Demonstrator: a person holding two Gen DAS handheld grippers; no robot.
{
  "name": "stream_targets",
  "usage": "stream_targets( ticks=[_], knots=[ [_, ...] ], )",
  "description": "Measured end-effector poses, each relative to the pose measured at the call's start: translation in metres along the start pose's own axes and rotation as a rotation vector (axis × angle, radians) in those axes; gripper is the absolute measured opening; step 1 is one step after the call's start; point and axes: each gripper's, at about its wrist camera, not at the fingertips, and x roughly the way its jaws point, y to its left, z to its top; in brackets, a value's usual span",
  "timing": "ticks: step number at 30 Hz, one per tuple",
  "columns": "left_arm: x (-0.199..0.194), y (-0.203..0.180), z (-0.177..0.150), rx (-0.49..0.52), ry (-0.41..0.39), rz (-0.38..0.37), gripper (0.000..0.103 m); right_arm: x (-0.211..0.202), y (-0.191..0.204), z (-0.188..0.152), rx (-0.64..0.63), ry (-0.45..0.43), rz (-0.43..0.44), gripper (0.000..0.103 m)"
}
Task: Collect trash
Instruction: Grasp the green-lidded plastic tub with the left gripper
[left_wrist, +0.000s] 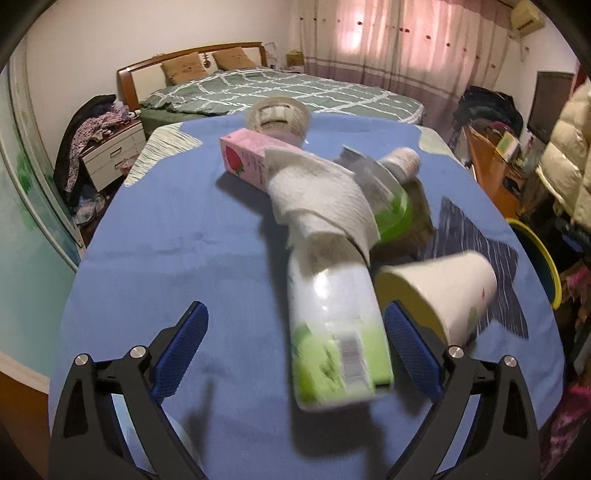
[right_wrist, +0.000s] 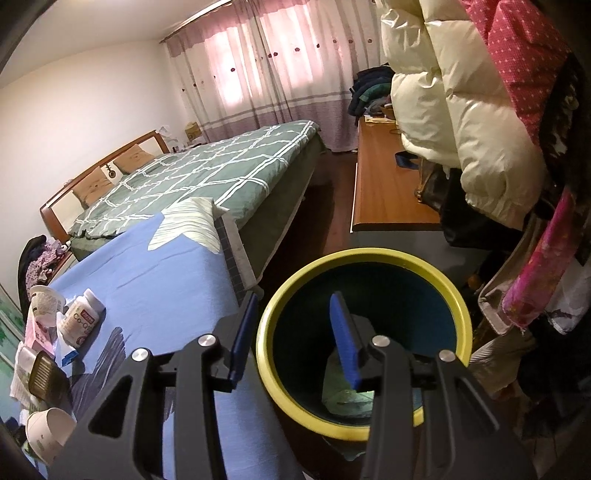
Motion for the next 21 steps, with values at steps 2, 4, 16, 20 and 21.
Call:
stream_targets(
  ticks=[2,4,16,20,21],
  knots=[
    [-0.001,-0.002,-0.009,0.000,0.008,-0.026,0.094,0.000,0.000,0.000,0.002,-0.001,0.003,0.040],
    [0.001,-0.005,-0.015,0.009,0.011,-0.028,0.092,0.000,0.001,0.000,0.002,-0.001,0.007,0.041],
    [0.003,-0.006,-0.017,0.038,0.008,-0.056,0.054,-0.001,0.002,0.001,-0.005,0.002,0.020,0.041],
    [-0.016,-0.010,-0.011,0.112,-0.041,-0.031,0.054,-0.001,0.002,0.002,-0.004,0.000,0.020,0.041],
    [-0.025,-0.010,-0.008,0.126,-0.062,-0.028,0.053,-0.001,0.003,0.001,-0.004,0.000,0.020,0.041]
  ],
)
